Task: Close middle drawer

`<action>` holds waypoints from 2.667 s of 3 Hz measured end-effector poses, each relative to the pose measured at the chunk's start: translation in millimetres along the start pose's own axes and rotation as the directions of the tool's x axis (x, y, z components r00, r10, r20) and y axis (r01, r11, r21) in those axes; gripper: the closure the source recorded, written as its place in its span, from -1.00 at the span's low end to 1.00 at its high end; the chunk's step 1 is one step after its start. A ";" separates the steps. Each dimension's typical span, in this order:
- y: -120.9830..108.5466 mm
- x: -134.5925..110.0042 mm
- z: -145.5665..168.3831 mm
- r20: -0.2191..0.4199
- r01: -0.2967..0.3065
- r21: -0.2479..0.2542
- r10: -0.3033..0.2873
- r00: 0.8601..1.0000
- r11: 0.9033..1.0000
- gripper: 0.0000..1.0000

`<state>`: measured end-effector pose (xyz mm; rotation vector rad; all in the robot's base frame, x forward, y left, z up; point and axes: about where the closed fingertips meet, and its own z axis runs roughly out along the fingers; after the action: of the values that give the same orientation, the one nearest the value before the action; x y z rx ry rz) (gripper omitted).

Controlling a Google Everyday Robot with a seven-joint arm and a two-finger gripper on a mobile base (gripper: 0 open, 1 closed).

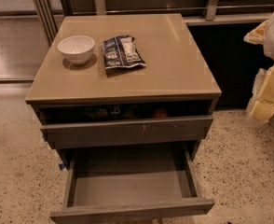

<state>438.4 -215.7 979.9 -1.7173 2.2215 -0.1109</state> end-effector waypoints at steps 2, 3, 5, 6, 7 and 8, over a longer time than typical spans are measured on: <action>17.4 6.1 24.6 0.022 0.027 -0.049 -0.026 0.999 0.998 -1.00; 45.0 14.0 55.1 0.023 0.061 -0.116 -0.059 0.998 0.991 -1.00; 94.2 33.0 106.8 0.011 0.105 -0.230 -0.106 0.994 0.967 -1.00; 128.9 45.1 137.6 -0.003 0.138 -0.294 -0.145 0.989 0.946 -1.00; 128.9 45.1 137.6 -0.003 0.138 -0.294 -0.145 0.989 0.946 -1.00; 128.9 45.1 137.6 -0.003 0.138 -0.294 -0.145 0.989 0.946 -0.62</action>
Offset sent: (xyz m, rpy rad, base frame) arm -0.0245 0.0032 -0.0732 0.0466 0.1224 0.0819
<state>350.9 -204.7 807.2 -2.0402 2.2186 0.1746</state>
